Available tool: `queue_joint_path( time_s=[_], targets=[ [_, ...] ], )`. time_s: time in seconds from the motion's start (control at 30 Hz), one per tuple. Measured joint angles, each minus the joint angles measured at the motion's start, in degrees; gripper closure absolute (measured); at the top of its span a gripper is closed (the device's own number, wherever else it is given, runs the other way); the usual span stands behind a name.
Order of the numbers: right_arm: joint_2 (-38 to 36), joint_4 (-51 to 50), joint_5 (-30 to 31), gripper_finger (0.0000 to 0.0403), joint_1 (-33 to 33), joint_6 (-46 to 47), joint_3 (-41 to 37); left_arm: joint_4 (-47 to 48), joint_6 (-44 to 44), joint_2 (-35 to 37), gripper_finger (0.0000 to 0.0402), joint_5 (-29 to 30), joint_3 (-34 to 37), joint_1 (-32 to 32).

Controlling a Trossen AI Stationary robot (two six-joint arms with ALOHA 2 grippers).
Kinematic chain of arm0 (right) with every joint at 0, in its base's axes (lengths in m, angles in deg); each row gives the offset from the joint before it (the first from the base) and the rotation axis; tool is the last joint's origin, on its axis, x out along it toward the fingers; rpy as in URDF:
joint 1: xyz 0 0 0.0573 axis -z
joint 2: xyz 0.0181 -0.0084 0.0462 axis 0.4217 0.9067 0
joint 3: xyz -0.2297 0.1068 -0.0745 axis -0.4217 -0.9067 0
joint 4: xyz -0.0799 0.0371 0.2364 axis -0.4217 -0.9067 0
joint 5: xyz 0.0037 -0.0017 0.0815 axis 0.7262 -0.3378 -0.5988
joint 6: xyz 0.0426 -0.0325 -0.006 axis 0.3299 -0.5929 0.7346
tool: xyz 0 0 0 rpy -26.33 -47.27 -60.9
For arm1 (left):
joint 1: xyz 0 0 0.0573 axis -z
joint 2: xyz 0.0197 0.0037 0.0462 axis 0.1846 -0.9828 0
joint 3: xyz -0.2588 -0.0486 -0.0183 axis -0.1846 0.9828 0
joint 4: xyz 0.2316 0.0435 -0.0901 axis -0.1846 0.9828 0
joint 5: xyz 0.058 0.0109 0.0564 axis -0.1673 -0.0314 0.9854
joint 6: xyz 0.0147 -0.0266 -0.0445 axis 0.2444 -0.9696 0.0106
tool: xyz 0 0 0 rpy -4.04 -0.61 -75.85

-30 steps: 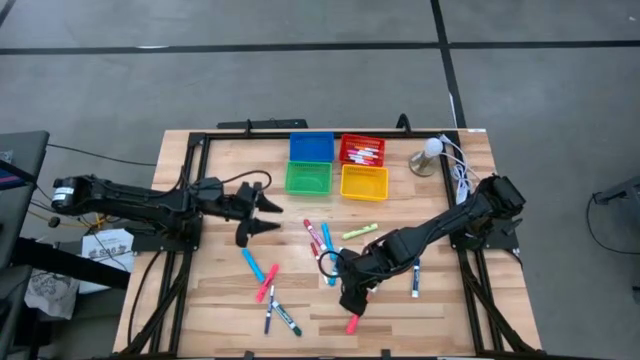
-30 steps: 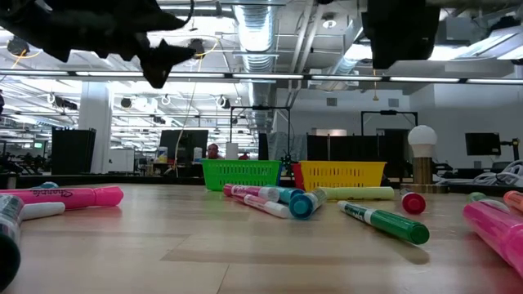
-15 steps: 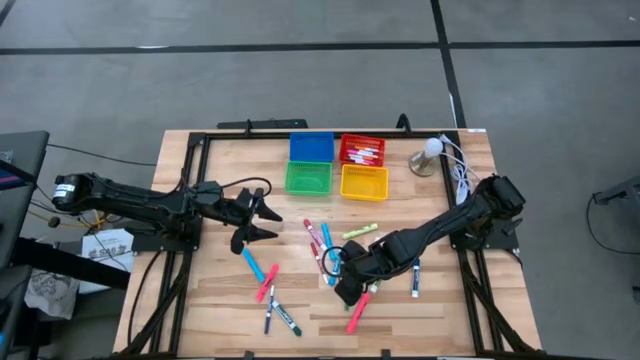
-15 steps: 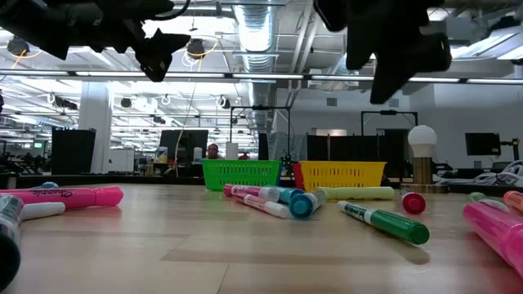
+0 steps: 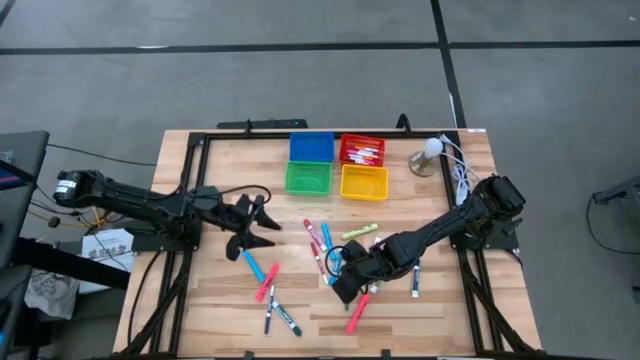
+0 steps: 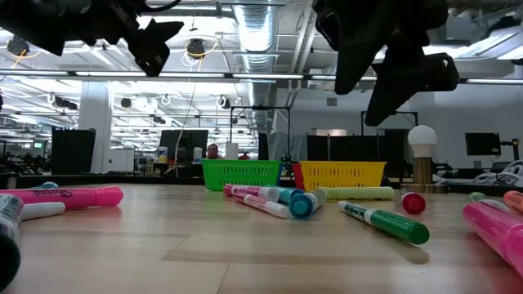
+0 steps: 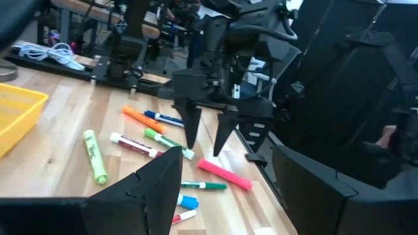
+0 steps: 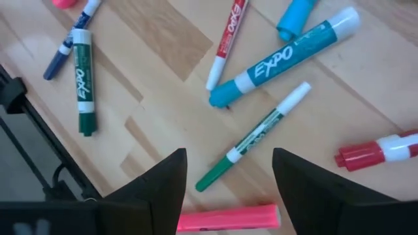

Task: Pick & Place Markers
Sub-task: Put the small green marker into the yellow basket

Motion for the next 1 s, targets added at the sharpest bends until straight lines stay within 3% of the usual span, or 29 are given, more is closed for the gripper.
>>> queue_joint_path(
  time_s=[0.33, 0.63, 1.0],
  targets=[
    [1.9, 1.35, -0.24, 0.0193, -2.31, 1.6, 0.0, -0.44, -0.02, 0.01, 0.0165, 0.04, 0.0, 1.19],
    [10.13, 2.59, -7.51, 0.0191, -0.22, 1.2, 2.37, -1.52, 0.07, 0.0, 0.0165, 0.53, -0.04, 1.15],
    [13.3, -0.04, -6.18, 0.0215, 1.43, 0.79, 2.92, -2.1, 0.14, 0.0, 0.0165, 0.63, -0.04, 1.15]
  ],
)
